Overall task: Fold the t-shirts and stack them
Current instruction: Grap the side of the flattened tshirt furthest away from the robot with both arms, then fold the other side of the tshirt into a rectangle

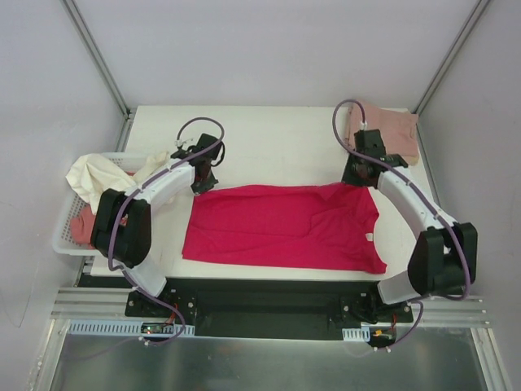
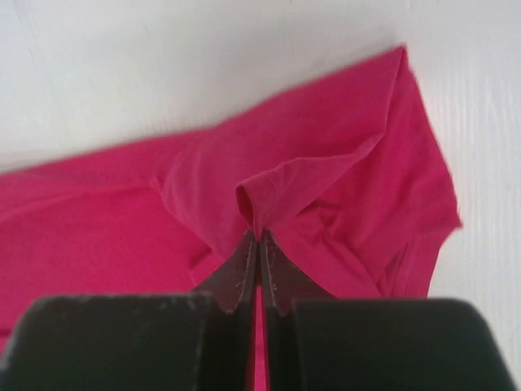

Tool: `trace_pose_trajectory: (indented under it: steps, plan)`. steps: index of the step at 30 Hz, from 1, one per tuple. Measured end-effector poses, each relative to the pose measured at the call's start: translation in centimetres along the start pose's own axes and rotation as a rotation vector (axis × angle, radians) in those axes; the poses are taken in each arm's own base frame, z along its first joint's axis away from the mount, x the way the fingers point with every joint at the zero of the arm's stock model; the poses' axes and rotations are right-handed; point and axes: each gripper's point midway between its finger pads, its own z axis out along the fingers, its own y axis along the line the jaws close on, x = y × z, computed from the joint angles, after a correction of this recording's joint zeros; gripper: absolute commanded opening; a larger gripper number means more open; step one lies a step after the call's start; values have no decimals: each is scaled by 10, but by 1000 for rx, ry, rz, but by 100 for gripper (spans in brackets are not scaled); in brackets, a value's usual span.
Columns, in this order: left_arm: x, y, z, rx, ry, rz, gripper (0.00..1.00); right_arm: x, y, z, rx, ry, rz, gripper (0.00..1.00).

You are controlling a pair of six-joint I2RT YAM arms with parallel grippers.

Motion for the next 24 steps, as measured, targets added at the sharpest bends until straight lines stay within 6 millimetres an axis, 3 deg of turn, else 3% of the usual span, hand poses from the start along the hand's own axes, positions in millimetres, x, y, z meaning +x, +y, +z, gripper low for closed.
trace_pose_trajectory:
  steps: [3,7,16,24]
  plan:
    - [11,11,-4,-15,-7,-13,0,37,-7,-13,12,42,-10,1]
    - [16,21,-5,-35,-17,-31,0,69,-20,-37,29,59,-11,1]
    - [17,26,-11,-25,-36,-39,0,80,-38,-87,36,-15,16,2]
    - [26,26,-25,13,-56,-13,0,110,-51,-99,45,15,26,8]
